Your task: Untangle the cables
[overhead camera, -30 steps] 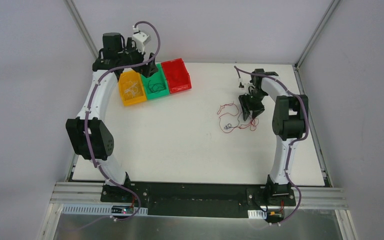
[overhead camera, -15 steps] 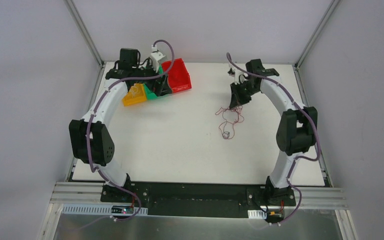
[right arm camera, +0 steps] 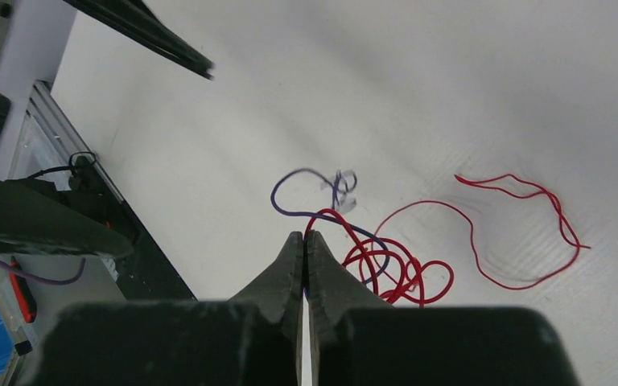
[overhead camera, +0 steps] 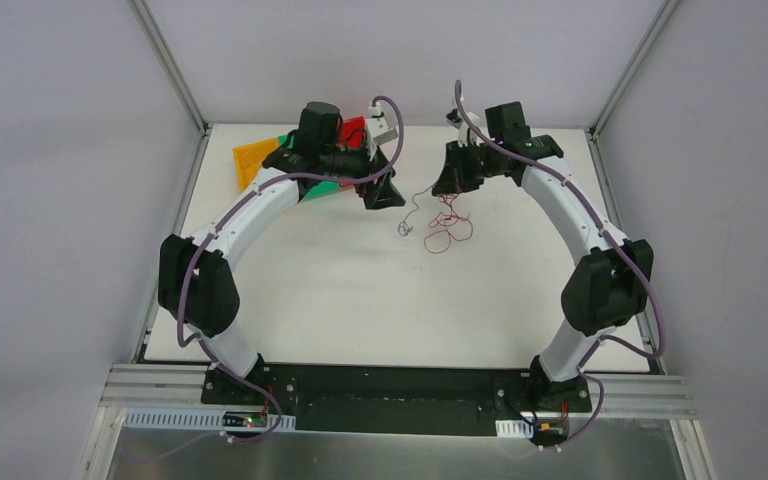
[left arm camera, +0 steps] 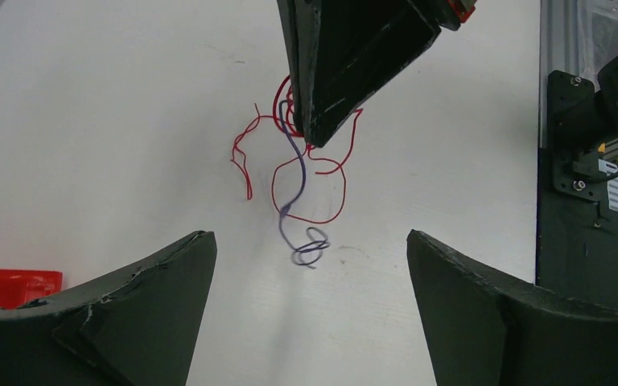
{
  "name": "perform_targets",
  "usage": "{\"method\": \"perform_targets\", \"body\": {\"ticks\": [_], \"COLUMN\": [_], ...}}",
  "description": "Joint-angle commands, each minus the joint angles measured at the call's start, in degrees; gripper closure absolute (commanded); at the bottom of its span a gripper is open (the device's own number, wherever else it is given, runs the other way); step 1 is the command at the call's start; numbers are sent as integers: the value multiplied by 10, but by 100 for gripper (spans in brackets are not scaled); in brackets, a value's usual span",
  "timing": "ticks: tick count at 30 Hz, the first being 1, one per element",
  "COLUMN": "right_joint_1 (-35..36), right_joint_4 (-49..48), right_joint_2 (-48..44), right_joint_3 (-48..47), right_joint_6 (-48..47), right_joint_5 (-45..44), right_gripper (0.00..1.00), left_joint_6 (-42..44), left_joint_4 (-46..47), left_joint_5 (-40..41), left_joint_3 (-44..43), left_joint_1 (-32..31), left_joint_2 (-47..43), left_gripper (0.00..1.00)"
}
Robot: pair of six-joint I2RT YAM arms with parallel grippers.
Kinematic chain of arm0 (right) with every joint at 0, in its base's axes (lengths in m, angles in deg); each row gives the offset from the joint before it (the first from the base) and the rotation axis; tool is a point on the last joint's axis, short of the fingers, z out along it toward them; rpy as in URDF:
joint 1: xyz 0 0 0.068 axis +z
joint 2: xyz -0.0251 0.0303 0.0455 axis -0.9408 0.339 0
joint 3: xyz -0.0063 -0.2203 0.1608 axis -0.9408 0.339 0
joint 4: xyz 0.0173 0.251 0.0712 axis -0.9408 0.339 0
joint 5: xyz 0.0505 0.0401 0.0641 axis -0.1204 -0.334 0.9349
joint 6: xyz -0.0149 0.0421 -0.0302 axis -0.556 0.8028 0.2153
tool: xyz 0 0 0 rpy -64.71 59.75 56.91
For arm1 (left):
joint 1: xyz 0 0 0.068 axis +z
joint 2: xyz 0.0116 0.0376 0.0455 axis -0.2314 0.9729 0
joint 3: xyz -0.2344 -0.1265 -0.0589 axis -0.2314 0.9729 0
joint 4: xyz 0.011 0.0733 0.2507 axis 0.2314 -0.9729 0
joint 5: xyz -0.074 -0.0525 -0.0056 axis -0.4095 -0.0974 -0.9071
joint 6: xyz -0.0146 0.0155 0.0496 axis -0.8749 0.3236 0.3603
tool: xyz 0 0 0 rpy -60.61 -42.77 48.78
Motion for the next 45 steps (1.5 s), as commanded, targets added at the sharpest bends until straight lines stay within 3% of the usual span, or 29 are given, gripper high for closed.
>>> {"method": "perform_targets", "body": {"ticks": [1, 3, 5, 7, 10, 12, 15, 18, 24, 27, 29, 32, 34, 37, 43, 45], "right_joint_1": [24, 33, 39, 40, 40, 35, 17, -8, -57, -66, -66, -67, -64, -51, 12, 33], "right_joint_4": [-42, -41, -42, -40, -27, -19, -10, 3, 62, 67, 64, 35, -9, -129, -313, -369], "right_joint_2": [-39, -45, -51, -55, -58, -59, -51, -35, 18, 28, 28, 17, 3, -17, -21, -21], "right_joint_3": [-42, -41, -37, -34, -27, -12, 19, 48, 67, 63, 56, 43, 37, 40, 29, 34], "right_joint_6": [49, 48, 46, 45, 28, 17, 3, -19, -55, -52, -51, -33, -7, 47, 170, 206], "right_joint_5": [34, 37, 37, 37, 18, -4, -33, -57, -75, -76, -68, -46, -24, 3, 7, 5], "right_gripper": [100, 100, 100, 100, 100, 100, 84, 80, 90, 91, 81, 48, 35, 26, 21, 12], "left_joint_6": [-17, -7, -8, 1, 24, 17, -6, -38, -54, -82, -102, -95, -101, -104, -122, -114], "left_joint_4": [72, 75, 70, 45, 1, 0, 0, 0, 0, -1, -6, -15, -15, -15, -14, -16], "left_joint_5": [5, 23, 41, 44, 47, 39, 22, 18, 49, 48, 12, -45, -69, -86, -108, -114], "left_joint_3": [-13, -19, -31, -47, -61, -55, -47, -51, -110, -162, -197, -218, -220, -216, -216, -212], "left_joint_1": [-31, -42, -49, -49, -44, -34, -11, 30, 118, 157, 174, 177, 171, 161, 140, 130], "left_joint_2": [20, 29, 42, 53, 52, 31, 3, -7, 25, 66, 87, 88, 81, 66, 41, 34], "left_gripper": [9, 12, 25, 47, 99, 100, 100, 100, 100, 100, 100, 100, 100, 100, 100, 100]}}
